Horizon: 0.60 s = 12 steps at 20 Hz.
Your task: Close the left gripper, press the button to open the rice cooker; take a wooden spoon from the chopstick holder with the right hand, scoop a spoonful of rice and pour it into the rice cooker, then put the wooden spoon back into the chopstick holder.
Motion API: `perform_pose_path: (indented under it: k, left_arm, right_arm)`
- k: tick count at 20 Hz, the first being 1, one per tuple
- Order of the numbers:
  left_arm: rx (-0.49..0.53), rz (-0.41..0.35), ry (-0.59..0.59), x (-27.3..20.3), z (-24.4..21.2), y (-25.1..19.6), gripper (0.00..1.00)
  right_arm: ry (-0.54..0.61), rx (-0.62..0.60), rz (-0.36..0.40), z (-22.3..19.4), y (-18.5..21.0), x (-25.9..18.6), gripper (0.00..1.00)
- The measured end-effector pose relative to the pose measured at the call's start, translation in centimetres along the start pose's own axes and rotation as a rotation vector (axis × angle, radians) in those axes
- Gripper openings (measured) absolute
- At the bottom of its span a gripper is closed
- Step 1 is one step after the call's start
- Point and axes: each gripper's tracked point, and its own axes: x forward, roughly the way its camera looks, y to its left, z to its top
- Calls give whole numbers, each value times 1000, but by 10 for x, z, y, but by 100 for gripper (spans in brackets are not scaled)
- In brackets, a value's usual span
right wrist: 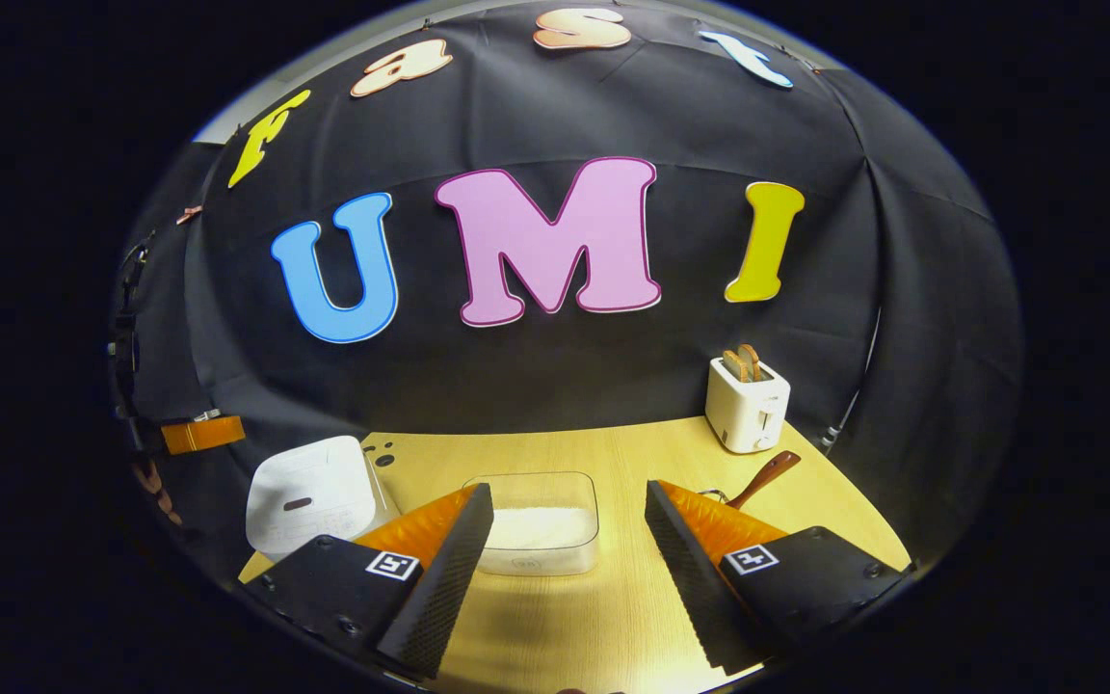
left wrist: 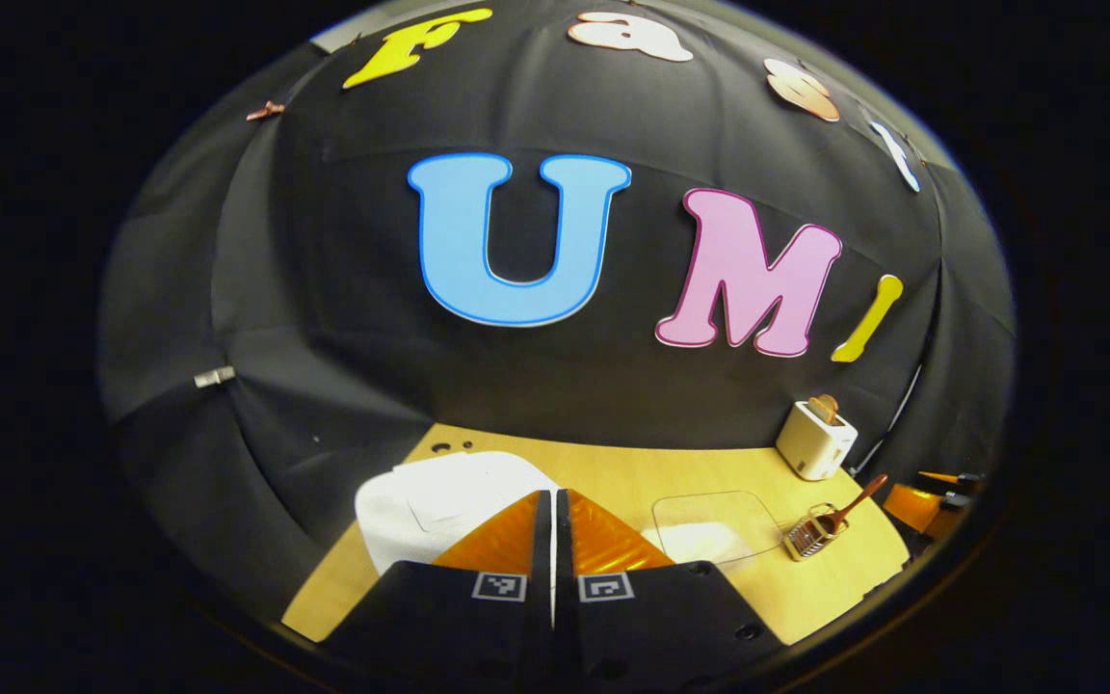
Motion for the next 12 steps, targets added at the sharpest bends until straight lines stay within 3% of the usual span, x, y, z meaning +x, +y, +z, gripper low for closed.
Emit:
perform_pose_path:
  k: [6, 12]
  left_arm:
    - [-14, 40, 137, 29, -45, 17, 2]
    - [-44, 69, 246, 47, -83, 34, 5]
  right_arm:
    - [33, 10, -24, -11, -8, -3, 98]
    - [53, 10, -49, -17, -21, -6, 98]
